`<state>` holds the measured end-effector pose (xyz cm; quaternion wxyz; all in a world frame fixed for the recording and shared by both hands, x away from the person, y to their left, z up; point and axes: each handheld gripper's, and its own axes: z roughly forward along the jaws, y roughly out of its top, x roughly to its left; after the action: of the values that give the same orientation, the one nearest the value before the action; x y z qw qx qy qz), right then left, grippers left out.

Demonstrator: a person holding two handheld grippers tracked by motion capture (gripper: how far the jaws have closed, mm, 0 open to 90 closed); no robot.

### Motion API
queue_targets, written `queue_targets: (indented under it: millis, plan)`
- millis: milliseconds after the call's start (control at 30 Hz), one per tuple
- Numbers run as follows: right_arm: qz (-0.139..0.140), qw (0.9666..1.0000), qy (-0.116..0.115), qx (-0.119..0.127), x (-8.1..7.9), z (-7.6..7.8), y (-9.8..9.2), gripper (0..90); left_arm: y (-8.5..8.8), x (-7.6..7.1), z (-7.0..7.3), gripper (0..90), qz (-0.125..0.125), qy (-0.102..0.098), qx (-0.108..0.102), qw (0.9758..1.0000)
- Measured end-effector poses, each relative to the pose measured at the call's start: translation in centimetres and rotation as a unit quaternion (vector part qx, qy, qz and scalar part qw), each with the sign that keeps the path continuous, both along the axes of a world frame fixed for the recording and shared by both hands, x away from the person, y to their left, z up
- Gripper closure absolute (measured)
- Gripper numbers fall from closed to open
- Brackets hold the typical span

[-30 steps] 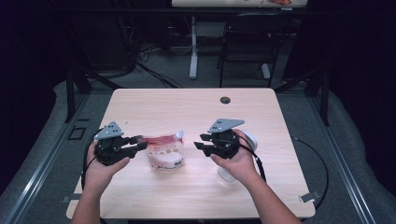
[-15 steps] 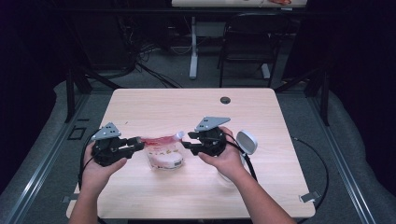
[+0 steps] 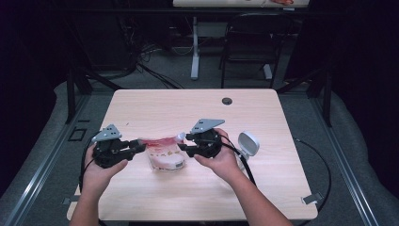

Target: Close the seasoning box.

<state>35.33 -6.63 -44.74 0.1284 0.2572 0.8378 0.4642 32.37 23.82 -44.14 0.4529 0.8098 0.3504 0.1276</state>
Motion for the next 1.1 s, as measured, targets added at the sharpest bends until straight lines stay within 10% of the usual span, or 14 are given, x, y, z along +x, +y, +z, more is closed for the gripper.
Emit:
queue_targets:
  millis: [1100]
  plan:
    - [-0.012,0.9997,-0.023,-0.006,-1.4,0.3,-0.3,64.1,-1.1,-0.3,0.6,80.4,-0.019,-0.011,0.000,0.9998]
